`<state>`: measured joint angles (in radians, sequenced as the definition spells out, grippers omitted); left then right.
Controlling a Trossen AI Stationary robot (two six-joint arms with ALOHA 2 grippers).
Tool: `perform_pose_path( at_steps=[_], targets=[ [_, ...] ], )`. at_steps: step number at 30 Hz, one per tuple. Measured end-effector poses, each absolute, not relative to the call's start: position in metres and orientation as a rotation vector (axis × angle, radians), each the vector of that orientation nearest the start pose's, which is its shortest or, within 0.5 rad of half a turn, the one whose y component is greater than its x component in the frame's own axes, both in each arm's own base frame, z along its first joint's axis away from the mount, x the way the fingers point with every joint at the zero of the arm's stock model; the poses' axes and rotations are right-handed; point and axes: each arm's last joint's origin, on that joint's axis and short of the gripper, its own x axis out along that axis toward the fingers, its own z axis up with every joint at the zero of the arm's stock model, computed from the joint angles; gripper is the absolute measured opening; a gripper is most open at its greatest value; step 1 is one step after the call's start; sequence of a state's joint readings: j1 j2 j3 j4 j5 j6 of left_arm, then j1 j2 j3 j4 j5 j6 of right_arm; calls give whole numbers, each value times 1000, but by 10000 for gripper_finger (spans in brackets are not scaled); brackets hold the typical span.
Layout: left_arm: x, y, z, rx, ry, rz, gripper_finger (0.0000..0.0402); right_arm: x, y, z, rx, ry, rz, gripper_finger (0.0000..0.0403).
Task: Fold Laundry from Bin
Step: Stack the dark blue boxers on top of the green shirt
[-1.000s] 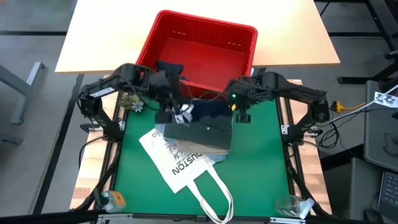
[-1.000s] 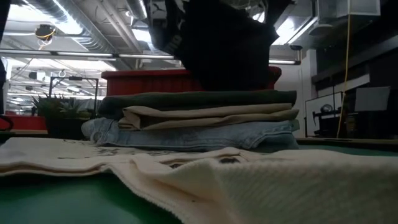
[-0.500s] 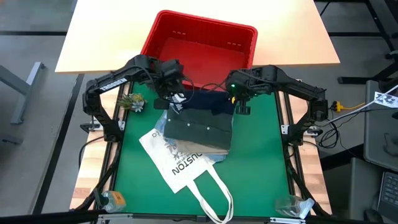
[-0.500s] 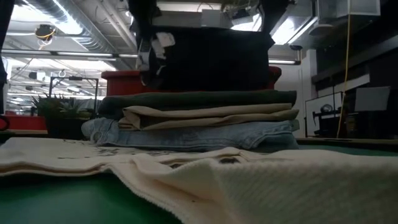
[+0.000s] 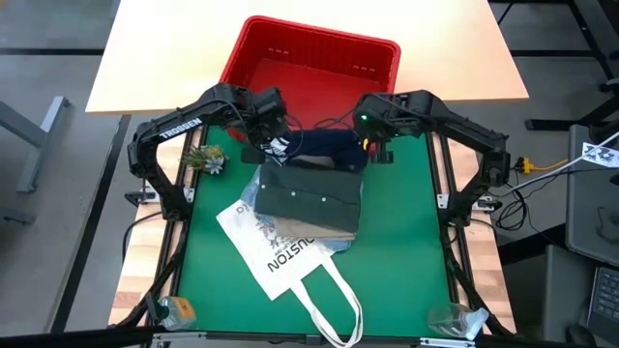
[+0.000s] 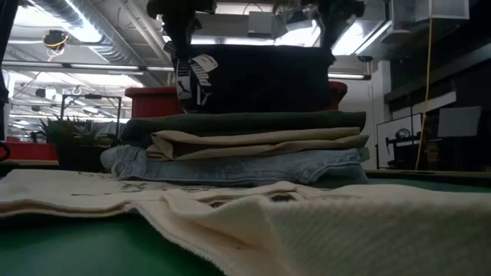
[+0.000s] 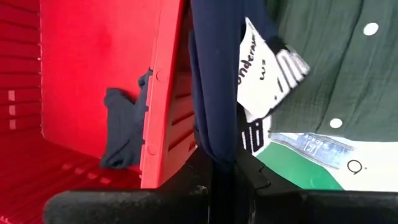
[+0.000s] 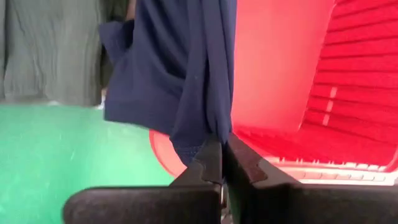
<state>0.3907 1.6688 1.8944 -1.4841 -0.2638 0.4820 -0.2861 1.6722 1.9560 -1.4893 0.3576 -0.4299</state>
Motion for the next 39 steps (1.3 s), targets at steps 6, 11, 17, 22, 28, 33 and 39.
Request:
perform_pose_path(
  at_steps=[6, 11, 17, 22, 28, 33, 39],
  targets=[
    [277, 116, 389, 308, 1362, 204, 17, 279, -97, 402, -392, 1371, -274, 0],
    [280, 109, 387, 310, 1361, 181, 17, 282, -82, 395, -313, 1375, -201, 0],
    [283, 103, 362, 312, 1451, 138, 17, 291, -59, 368, -303, 1442, -162, 0],
    [286, 93, 341, 356, 1537, 130, 17, 295, -40, 348, -264, 1481, -167, 0],
    [291, 74, 337, 425, 1549, 126, 17, 301, -14, 334, -164, 1460, -137, 0],
    [296, 49, 337, 419, 1518, 119, 17, 305, 12, 318, -123, 1448, -55, 0],
    [301, 19, 336, 438, 1475, 88, 17, 305, 36, 293, -113, 1458, -39, 0]
  ],
)
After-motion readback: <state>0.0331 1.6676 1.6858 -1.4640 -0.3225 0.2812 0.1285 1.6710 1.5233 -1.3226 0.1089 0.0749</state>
